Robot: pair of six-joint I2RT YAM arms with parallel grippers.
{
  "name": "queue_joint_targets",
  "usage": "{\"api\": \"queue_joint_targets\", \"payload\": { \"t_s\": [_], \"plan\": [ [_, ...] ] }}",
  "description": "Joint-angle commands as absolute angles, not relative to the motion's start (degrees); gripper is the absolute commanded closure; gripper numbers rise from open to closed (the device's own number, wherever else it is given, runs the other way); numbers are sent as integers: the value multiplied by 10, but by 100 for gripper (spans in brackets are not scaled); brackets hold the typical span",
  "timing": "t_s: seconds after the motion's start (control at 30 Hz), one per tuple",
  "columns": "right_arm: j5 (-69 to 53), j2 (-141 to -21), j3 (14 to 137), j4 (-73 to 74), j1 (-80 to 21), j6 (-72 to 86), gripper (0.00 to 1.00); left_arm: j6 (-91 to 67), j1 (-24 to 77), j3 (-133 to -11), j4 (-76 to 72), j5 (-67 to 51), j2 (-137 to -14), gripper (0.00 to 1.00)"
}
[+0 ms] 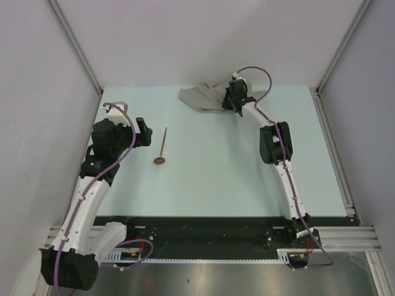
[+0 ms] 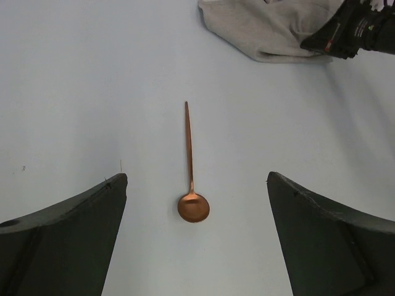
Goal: Fold the napkin, place the utensils inside, and roll it up
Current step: Move the napkin to the centre of the board, then flatten the napkin out
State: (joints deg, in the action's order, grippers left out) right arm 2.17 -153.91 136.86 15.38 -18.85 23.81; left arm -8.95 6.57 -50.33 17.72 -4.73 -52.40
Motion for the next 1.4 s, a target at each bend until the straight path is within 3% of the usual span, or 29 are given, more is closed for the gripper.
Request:
{"api": "queue_joint_targets", "payload": {
  "t_s": [0.0, 0.2, 0.4, 0.43, 0.47, 0.5, 0.57, 0.73, 0.93, 1.07, 1.37],
  "plan": [
    [-16, -1403, 1251, 111, -185, 214, 100, -111, 62, -494, 156, -51, -511, 0],
    [28, -1094, 929, 98, -214, 153, 100, -263, 78, -442, 67, -107, -532, 1],
    [143, -857, 595, 187, -209, 170, 98, -296, 205, -423, 2, -36, -604, 2],
    [175, -837, 569, 204, -201, 186, 88, -288, 231, -437, 2, -28, -639, 3],
    [187, -822, 526, 240, -185, 192, 59, -287, 243, -445, 3, -31, -658, 3],
    [192, -804, 513, 255, -178, 199, 50, -286, 253, -453, -13, -33, -676, 3],
    [199, -753, 484, 272, -180, 201, 42, -287, 276, -469, -16, -33, -724, 6],
    [133, -678, 498, 224, -259, 208, 36, -312, 296, -464, -66, -44, -772, 9],
    [83, -764, 567, 106, -372, 190, 30, -330, 277, -465, -61, -40, -773, 11],
    [92, -928, 652, 103, -404, 176, 37, -345, 242, -437, -71, -61, -738, 13],
    [119, -1110, 792, 140, -428, 172, 40, -337, 213, -396, -40, -54, -674, 13]
  ]
}}
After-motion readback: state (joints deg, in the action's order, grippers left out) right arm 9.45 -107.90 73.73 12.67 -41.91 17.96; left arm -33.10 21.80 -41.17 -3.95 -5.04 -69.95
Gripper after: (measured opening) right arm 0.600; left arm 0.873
